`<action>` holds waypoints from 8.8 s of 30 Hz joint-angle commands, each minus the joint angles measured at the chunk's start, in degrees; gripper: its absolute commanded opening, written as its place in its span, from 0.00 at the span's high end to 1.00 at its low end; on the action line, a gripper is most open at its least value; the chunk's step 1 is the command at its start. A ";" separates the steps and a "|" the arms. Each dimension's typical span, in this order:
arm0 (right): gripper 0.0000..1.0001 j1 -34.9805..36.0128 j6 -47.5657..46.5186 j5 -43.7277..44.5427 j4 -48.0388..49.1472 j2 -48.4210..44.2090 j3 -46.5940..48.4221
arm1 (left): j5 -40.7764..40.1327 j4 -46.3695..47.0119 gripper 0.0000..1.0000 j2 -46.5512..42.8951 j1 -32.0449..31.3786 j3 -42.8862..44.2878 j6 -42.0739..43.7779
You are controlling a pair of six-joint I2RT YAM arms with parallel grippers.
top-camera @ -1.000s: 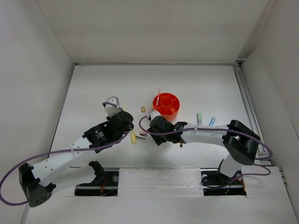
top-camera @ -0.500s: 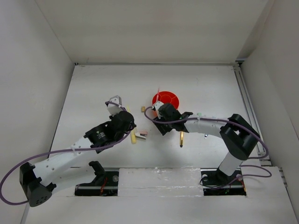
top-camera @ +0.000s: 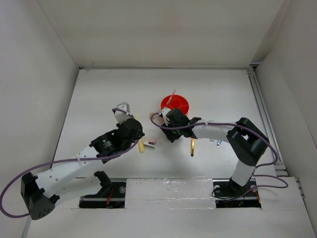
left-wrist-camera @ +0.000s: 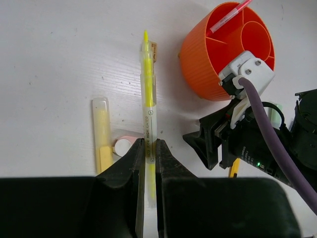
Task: Sort the stationery into containers
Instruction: Pick up the pen cap from the center of the board, then close the pen cap on the pen.
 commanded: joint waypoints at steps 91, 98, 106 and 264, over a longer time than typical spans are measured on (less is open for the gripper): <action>1.00 -1.74 45.54 9.77 35.60 -55.22 -29.90 | 57.61 62.73 1.00 5.95 0.40 -20.23 22.64; 1.00 -1.22 45.01 8.19 37.00 -55.22 -30.51 | 57.61 63.26 1.00 6.48 0.40 -19.18 22.64; 1.00 -0.69 45.01 7.06 37.53 -54.69 -31.04 | 57.61 62.73 1.00 7.01 0.40 -19.18 22.64; 1.00 3.62 40.88 8.19 40.87 -53.99 -35.78 | 48.38 60.71 1.00 4.54 0.40 -16.01 19.92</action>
